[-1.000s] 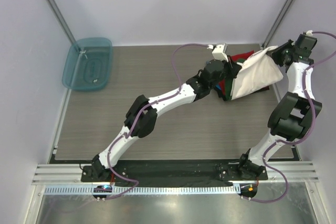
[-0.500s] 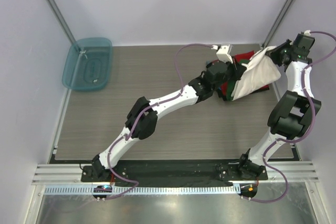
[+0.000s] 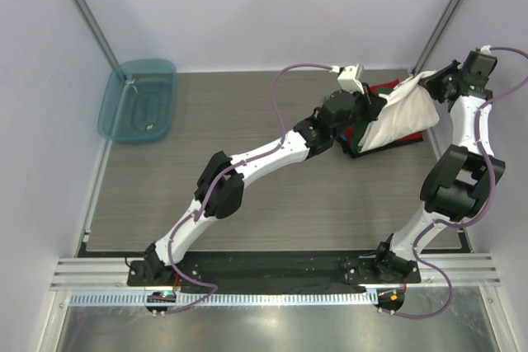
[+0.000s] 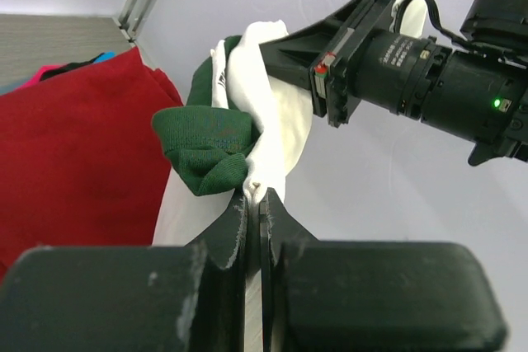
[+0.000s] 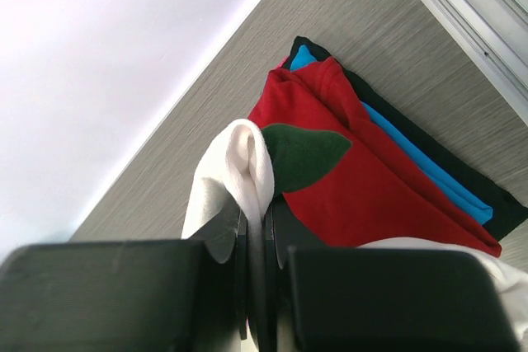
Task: Fold and stack the t-shirts
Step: Neatly place the folded tshirt to the corner
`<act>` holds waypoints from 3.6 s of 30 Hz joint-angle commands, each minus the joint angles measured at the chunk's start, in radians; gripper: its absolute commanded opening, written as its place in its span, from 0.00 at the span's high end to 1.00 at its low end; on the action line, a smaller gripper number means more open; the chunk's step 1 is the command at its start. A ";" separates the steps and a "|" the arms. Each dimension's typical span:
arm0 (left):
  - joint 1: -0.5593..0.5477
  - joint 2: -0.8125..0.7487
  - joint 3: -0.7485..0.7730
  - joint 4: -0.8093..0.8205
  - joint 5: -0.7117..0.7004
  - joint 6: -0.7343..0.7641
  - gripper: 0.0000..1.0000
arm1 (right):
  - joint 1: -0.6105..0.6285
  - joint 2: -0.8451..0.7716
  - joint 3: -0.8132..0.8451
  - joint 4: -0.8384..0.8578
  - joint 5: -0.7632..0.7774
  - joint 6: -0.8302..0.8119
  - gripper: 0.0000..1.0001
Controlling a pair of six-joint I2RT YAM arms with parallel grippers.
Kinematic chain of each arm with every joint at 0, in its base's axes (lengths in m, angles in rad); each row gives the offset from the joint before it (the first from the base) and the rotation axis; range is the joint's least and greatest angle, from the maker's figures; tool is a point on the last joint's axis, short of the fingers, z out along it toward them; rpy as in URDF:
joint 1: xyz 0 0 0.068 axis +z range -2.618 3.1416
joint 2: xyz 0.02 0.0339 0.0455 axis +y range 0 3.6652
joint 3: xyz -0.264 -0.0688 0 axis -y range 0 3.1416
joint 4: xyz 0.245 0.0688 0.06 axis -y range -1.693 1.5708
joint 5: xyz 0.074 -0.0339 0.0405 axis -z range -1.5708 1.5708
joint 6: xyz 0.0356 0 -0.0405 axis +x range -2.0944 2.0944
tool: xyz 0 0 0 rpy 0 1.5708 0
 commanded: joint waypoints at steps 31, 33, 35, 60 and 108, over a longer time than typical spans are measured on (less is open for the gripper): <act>0.024 -0.103 -0.048 0.138 -0.002 -0.075 1.00 | -0.011 -0.053 0.138 0.035 0.093 -0.008 0.99; 0.003 -0.105 -0.048 0.136 -0.004 -0.073 1.00 | -0.021 -0.069 0.138 0.012 0.090 -0.017 0.99; -0.008 -0.105 -0.048 0.138 -0.004 -0.079 1.00 | -0.035 -0.082 0.129 0.004 0.079 -0.020 0.99; 0.006 -0.008 -0.003 0.096 -0.024 -0.202 1.00 | -0.034 0.095 0.108 0.061 0.060 0.006 0.99; 0.182 -0.053 -0.071 0.112 -0.015 -0.067 0.29 | 0.061 0.118 0.275 -0.090 0.125 -0.091 0.67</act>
